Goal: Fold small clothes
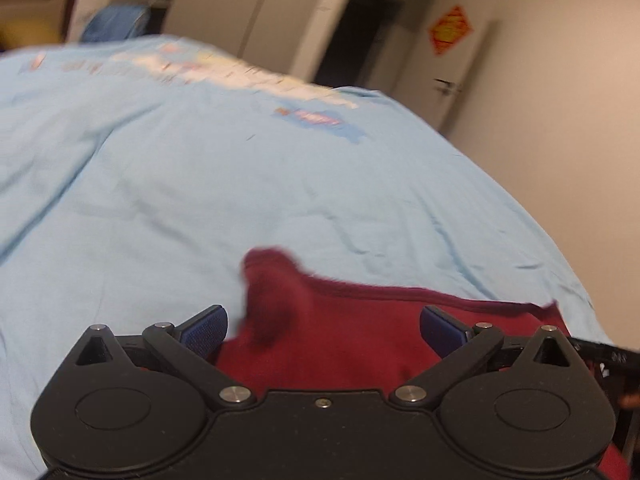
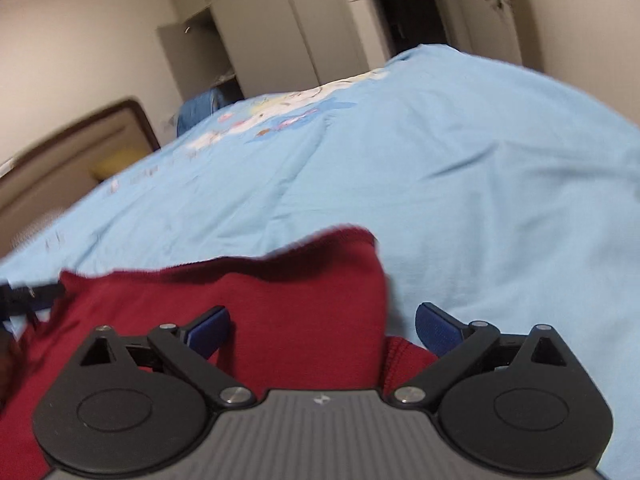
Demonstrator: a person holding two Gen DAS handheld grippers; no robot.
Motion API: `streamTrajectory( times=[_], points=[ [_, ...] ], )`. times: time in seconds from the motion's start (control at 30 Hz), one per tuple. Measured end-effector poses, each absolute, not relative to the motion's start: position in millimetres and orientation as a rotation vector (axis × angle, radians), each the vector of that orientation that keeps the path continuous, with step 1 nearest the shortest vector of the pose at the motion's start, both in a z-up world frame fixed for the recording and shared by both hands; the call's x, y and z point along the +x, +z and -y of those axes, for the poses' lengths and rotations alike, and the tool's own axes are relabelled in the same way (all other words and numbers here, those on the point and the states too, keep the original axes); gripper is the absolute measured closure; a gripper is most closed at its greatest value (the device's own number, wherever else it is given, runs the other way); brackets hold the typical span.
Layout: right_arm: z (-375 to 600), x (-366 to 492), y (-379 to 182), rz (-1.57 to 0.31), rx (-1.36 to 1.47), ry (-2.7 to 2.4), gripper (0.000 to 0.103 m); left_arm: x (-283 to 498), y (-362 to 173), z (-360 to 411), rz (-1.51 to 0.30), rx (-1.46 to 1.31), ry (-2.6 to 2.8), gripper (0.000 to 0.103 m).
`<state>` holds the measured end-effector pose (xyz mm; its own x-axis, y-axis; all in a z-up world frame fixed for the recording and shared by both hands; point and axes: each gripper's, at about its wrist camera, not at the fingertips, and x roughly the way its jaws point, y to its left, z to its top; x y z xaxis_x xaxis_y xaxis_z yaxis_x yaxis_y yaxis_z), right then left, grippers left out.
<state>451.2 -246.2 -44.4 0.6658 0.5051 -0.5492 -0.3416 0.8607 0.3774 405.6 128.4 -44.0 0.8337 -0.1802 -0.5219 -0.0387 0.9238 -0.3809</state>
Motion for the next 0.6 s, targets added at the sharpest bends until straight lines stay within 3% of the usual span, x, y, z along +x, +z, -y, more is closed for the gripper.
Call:
streamTrajectory(
  times=[0.33, 0.6],
  points=[
    [251.5, 443.8, -50.2, -0.645, 0.243, 0.471, 0.001, 406.5, -62.6, -131.1, -0.556, -0.410, -0.073, 0.001],
    [279.4, 415.2, -28.6, -0.528, 0.344, 0.433, 0.000, 392.8, -42.8, -138.0, -0.536, -0.452, -0.062, 0.001]
  ],
)
